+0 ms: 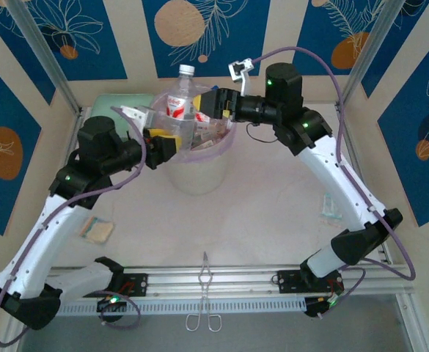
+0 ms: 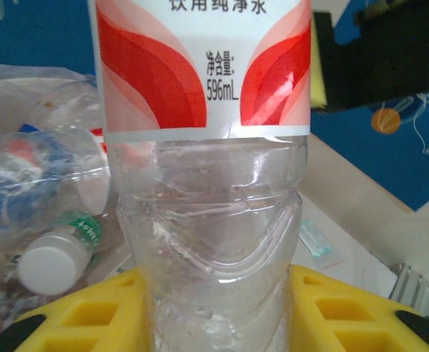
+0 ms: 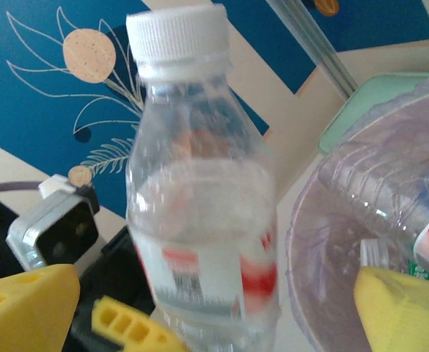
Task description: Put the plastic bottles in the bin
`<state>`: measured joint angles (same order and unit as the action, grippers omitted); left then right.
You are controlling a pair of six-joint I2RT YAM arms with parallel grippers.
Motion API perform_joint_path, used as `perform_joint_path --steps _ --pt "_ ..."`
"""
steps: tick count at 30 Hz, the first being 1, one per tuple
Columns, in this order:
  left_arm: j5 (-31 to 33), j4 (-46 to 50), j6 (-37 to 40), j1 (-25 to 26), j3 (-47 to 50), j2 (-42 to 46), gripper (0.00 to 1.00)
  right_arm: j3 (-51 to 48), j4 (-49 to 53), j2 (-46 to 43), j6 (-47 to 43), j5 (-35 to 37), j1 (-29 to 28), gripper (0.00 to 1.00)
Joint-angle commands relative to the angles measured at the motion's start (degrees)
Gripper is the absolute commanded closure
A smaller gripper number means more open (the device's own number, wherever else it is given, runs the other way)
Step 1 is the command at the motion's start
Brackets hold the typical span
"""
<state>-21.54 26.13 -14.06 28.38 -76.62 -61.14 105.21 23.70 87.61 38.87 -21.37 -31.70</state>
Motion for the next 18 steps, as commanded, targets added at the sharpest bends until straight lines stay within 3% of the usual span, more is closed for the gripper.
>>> perform_joint_path --steps 1,4,11,12,17,18 --pt "-2.9 -1.0 4.4 2.1 -3.1 -0.6 0.6 5.0 1.8 2.0 -4.0 3.0 -0.4 0.01" --pt "-4.1 1.9 7.1 2.2 -4.8 -1.7 0.61 9.9 5.2 4.9 -6.7 4.0 -1.2 0.02" --pt "-1.9 4.1 8.2 2.3 -7.2 -3.5 0.59 13.7 7.7 7.5 -8.3 4.6 -1.1 0.56" --pt "-1.1 4.0 7.7 2.3 -7.2 -3.4 0.56 13.8 7.2 7.5 -8.4 4.5 -0.8 0.59" --pt "5.7 7.2 5.9 1.9 -6.8 -1.0 0.15 16.9 3.5 8.2 -7.3 4.3 3.4 0.71" --pt "7.0 8.5 5.6 1.6 -7.3 -0.9 0.12 17.8 2.3 8.2 -6.7 4.2 4.5 0.74"
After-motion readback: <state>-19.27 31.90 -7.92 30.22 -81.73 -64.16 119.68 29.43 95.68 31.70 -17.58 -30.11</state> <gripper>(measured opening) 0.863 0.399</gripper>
